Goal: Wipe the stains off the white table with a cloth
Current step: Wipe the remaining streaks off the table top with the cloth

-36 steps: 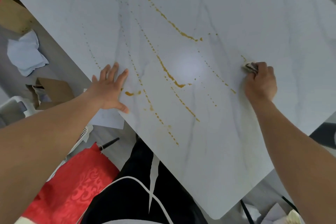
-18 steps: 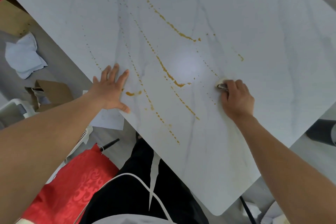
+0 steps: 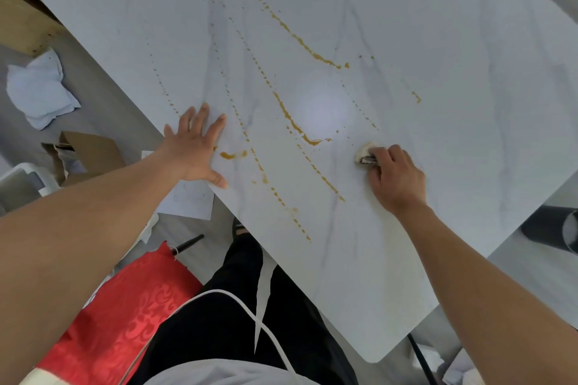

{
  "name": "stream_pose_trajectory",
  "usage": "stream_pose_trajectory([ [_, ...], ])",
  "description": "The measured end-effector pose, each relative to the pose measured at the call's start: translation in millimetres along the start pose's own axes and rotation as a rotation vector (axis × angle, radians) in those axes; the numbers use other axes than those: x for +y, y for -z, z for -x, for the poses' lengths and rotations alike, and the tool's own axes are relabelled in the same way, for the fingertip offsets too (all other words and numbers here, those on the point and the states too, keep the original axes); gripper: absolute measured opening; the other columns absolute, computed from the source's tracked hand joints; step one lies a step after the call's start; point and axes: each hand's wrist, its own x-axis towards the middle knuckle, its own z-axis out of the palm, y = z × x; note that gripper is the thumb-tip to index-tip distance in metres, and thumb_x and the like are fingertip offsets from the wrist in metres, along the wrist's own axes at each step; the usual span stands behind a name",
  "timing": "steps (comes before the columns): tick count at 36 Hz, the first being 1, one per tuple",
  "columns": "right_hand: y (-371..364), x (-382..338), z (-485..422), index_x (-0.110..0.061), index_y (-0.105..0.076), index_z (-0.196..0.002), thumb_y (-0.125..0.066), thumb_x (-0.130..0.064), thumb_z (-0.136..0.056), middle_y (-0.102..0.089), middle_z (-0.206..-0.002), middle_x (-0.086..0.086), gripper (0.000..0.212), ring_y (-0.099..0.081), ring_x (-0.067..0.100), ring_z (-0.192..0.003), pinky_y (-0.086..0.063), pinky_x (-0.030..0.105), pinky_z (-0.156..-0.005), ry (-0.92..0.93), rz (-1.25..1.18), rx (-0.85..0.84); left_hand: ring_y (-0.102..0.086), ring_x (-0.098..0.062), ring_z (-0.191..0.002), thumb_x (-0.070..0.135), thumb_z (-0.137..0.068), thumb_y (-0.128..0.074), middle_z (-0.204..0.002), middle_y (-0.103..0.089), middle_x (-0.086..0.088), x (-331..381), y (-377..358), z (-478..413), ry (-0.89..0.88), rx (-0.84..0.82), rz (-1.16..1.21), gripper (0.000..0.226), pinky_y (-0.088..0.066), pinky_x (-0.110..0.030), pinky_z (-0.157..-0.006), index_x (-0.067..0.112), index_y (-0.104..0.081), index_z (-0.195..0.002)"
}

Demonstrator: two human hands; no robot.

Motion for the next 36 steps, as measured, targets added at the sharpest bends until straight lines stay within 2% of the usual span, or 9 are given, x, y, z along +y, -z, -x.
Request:
stream_pose_trajectory([
  [5, 0, -15, -9, -0.011, -0.053, -0.119, -0.048, -0.014, -0.092, -0.053, -0.108, 0.012, 0.028, -0.053, 0.036, -0.1, -0.036, 0.037, -0.066, -0.43, -0.121, 0.087, 0.028, -0.035, -0.152, 0.087, -0.053, -0.076, -0.16, 0.042, -0.005, -1, -1, -1, -0.002, 0.006, 0.005, 0.157, -0.01, -0.069, -0.121, 0.035, 0.033, -0.153],
  [12, -10, -36, 17, -0.014, -0.059, -0.11, -0.049, -0.016, -0.086, -0.052, -0.094, 0.005, 0.026, -0.055, 0.032, -0.086, -0.036, 0.031, -0.055, 0.01, -0.024, -0.027, 0.028, -0.034, -0.152, 0.087, -0.053, -0.077, -0.16, 0.043, -0.004, -2, -2, -2, -0.004, 0.007, 0.007, 0.157, -0.01, -0.07, -0.121, 0.035, 0.033, -0.153],
  [14, -7, -32, 13, -0.016, -0.058, -0.112, -0.05, -0.017, -0.088, -0.053, -0.097, 0.004, 0.026, -0.056, 0.03, -0.091, -0.038, 0.032, -0.059, -0.026, -0.039, -0.036, 0.028, -0.034, -0.152, 0.086, -0.052, -0.077, -0.16, 0.042, -0.004, -3, -3, -2, -0.005, 0.014, 0.013, 0.157, -0.01, -0.07, -0.12, 0.036, 0.032, -0.154],
  [19, -8, -40, 6, -0.014, -0.053, -0.117, -0.048, -0.015, -0.092, -0.053, -0.107, 0.007, 0.026, -0.052, 0.03, -0.102, -0.036, 0.035, -0.066, -0.396, -0.156, 0.053, 0.027, -0.035, -0.152, 0.086, -0.052, -0.077, -0.161, 0.04, -0.004, -4, -5, -4, -0.019, 0.026, 0.019, 0.157, -0.01, -0.071, -0.12, 0.035, 0.03, -0.154],
  [21, -11, -51, 14, -0.011, -0.056, -0.116, -0.05, -0.014, -0.091, -0.054, -0.105, 0.01, 0.026, -0.052, 0.033, -0.099, -0.035, 0.035, -0.063, -0.334, -0.111, 0.054, 0.027, -0.035, -0.152, 0.087, -0.051, -0.077, -0.161, 0.04, -0.005, -6, -5, -4, -0.02, 0.029, 0.018, 0.158, -0.01, -0.071, -0.12, 0.035, 0.03, -0.154],
  [26, -19, -58, 37, -0.013, -0.061, -0.105, -0.04, -0.025, -0.087, -0.053, -0.091, 0.005, 0.03, -0.054, 0.031, -0.081, -0.032, 0.028, -0.05, 0.065, 0.009, -0.046, 0.027, -0.035, -0.152, 0.086, -0.052, -0.078, -0.161, 0.04, -0.005, -6, -6, -4, -0.028, 0.031, 0.021, 0.157, -0.011, -0.072, -0.119, 0.035, 0.029, -0.155],
  [28, -17, -54, 32, -0.014, -0.061, -0.107, -0.047, -0.021, -0.088, -0.054, -0.093, 0.004, 0.024, -0.056, 0.031, -0.084, -0.035, 0.029, -0.053, 0.028, 0.001, -0.048, 0.027, -0.035, -0.152, 0.086, -0.052, -0.077, -0.161, 0.04, -0.005, -5, -7, -4, -0.026, 0.034, 0.017, 0.157, -0.011, -0.072, -0.119, 0.034, 0.03, -0.155],
  [33, -18, -68, 23, -0.011, -0.057, -0.113, -0.051, -0.014, -0.089, -0.055, -0.101, 0.007, 0.025, -0.053, 0.03, -0.095, -0.034, 0.033, -0.061, -0.36, -0.131, 0.049, 0.027, -0.035, -0.152, 0.087, -0.052, -0.076, -0.161, 0.039, -0.005, -7, -8, -6, -0.031, 0.042, 0.01, 0.157, -0.011, -0.072, -0.119, 0.034, 0.03, -0.154],
  [36, -24, -83, 36, -0.009, -0.058, -0.109, -0.054, -0.014, -0.088, -0.054, -0.096, 0.008, 0.022, -0.054, 0.032, -0.088, -0.033, 0.032, -0.056, -0.273, -0.092, 0.039, 0.026, -0.036, -0.152, 0.088, -0.052, -0.076, -0.161, 0.039, -0.006, -8, -7, -7, -0.03, 0.038, 0.001, 0.157, -0.012, -0.072, -0.119, 0.034, 0.031, -0.154],
])
